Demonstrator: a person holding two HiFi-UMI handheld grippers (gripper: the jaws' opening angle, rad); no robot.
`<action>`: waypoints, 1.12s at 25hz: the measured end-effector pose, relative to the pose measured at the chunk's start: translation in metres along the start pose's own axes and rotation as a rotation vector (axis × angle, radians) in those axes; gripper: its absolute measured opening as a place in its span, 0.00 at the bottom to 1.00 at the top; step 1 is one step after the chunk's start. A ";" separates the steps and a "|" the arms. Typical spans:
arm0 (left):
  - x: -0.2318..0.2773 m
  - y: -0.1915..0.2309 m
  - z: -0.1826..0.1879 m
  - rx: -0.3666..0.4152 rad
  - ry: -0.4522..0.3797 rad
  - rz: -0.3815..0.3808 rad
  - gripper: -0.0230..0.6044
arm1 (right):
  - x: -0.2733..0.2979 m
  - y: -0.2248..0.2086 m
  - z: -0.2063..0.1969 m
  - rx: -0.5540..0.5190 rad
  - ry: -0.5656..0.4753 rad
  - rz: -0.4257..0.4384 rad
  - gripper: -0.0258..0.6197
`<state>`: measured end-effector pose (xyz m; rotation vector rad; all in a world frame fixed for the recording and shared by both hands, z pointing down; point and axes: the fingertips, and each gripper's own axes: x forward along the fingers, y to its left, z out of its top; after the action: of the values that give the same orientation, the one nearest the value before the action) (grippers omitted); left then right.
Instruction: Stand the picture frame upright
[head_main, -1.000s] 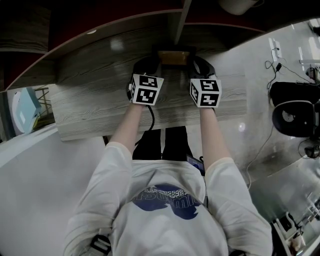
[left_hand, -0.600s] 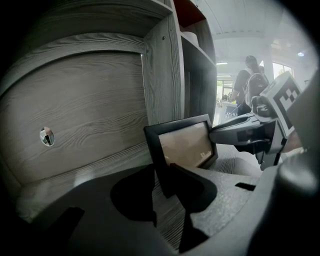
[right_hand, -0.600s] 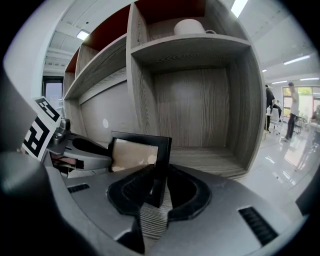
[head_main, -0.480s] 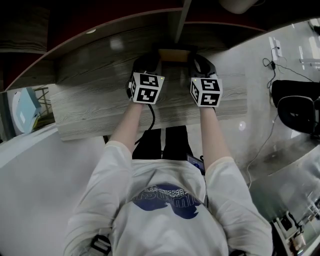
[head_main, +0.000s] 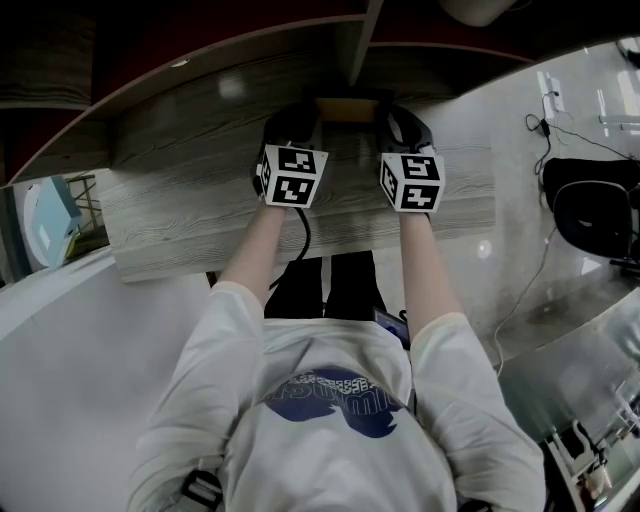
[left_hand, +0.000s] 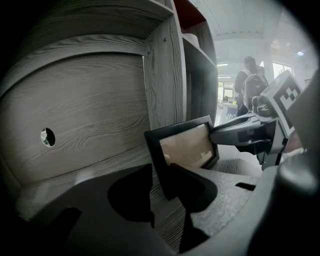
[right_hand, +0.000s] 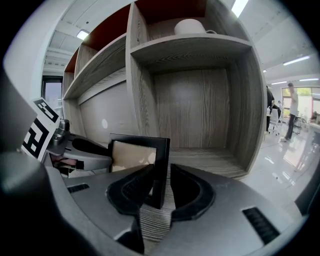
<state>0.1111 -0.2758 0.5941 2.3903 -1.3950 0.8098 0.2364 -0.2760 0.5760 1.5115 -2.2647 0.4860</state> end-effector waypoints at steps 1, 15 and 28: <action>0.000 0.000 0.000 0.000 -0.002 0.000 0.21 | 0.000 0.000 0.000 0.000 -0.001 0.000 0.17; -0.003 0.002 0.004 0.003 -0.018 -0.004 0.22 | -0.001 0.005 0.009 -0.009 -0.023 0.004 0.21; -0.034 0.010 0.024 -0.006 -0.054 0.003 0.22 | -0.031 0.011 0.030 -0.002 -0.043 -0.039 0.22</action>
<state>0.0975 -0.2680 0.5540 2.4228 -1.4197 0.7458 0.2337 -0.2614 0.5336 1.5760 -2.2629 0.4444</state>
